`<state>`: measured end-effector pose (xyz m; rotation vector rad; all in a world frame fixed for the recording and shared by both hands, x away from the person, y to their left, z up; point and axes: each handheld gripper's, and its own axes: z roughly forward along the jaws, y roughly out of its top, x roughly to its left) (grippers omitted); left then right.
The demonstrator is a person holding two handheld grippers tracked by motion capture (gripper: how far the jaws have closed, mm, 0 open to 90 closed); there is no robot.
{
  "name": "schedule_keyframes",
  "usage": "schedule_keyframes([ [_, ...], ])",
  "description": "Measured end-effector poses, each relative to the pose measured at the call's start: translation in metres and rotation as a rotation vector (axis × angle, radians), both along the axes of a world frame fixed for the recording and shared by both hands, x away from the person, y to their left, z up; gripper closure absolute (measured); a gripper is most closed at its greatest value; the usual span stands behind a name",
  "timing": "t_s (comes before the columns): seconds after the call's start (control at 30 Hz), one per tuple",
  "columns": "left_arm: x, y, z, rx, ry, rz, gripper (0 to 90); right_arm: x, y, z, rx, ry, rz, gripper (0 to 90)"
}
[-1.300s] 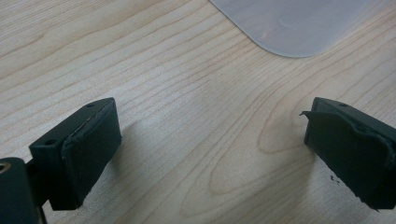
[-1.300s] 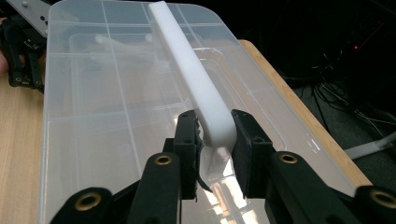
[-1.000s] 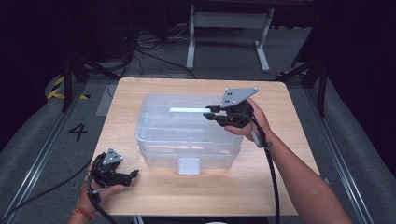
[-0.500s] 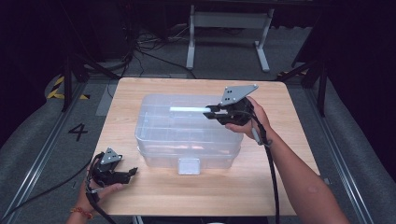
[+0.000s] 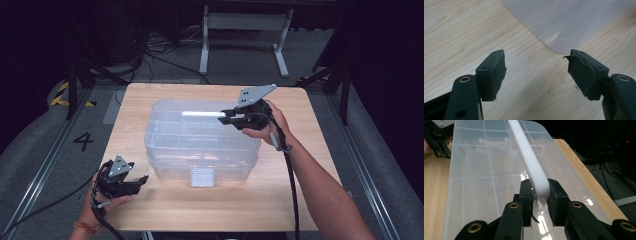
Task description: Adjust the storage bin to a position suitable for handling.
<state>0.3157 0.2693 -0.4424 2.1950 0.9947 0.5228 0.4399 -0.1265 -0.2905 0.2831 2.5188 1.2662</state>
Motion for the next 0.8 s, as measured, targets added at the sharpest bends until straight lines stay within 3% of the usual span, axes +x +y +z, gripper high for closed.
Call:
schedule_keyframes([
  [0.4, -0.011, -0.016, 0.039, -0.086, -0.081, -0.013, 37.2, 0.008, 0.0, 0.005, 0.009, 0.026, -0.008, 75.7],
  [0.6, -0.01, -0.02, 0.051, -0.083, -0.113, -0.017, 40.8, 0.011, 0.0, 0.008, 0.012, 0.037, -0.011, 75.6],
  [0.8, -0.006, -0.022, 0.053, -0.091, -0.11, -0.02, 41.4, 0.016, -0.001, 0.01, 0.026, 0.051, -0.018, 75.5],
])
